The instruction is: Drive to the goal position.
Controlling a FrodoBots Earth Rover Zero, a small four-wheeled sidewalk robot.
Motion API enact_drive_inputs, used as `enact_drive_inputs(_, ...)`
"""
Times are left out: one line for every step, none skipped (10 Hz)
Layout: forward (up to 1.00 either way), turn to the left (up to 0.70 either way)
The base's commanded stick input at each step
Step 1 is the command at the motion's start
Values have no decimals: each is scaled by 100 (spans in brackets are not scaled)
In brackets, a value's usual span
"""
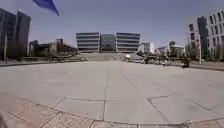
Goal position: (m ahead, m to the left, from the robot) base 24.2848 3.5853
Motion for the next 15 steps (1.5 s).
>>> enact_drive_inputs(100, 0)
enact_drive_inputs(100, 0)
enact_drive_inputs(100, 0)
enact_drive_inputs(100, 0)
enact_drive_inputs(100, 0)
enact_drive_inputs(100, 0)
enact_drive_inputs(100, 7)
enact_drive_inputs(100, 23)
enact_drive_inputs(100, 40)
enact_drive_inputs(100, 35)
enact_drive_inputs(100, 21)
enact_drive_inputs(100, 0)
enact_drive_inputs(100, 0)
enact_drive_inputs(100, 0)
enact_drive_inputs(100, 0)
